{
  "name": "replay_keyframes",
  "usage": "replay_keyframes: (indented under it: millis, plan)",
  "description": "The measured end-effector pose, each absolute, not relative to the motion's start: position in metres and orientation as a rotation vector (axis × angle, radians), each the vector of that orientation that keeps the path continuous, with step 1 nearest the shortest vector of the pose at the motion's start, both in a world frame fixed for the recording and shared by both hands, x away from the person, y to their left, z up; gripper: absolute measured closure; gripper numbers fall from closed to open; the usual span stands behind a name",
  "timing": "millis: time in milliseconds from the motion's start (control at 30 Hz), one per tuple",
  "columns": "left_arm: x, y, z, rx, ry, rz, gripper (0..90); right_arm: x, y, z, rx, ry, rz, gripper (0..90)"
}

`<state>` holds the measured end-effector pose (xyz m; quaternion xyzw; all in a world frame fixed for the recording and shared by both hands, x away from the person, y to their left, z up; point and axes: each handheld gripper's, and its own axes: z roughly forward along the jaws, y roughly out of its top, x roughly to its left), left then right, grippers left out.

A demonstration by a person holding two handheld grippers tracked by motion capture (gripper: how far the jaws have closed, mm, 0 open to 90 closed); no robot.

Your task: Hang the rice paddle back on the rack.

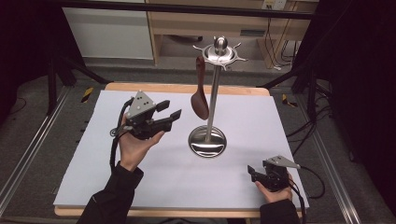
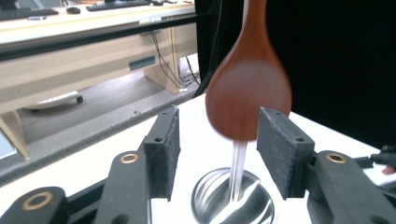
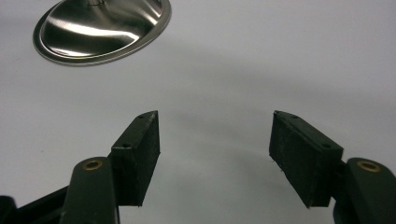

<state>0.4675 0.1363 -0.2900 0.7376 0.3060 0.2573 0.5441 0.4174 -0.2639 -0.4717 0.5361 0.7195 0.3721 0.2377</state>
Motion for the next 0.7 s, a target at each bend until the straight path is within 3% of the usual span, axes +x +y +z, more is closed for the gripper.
replay_keyframes:
  millis: [700]
  plan:
    - [0.454, 0.184, -0.391, 1.863, 0.897, 0.542, 39.6, 0.417, -0.268, -0.475, 1.494, 1.980, 0.998, 28.9]
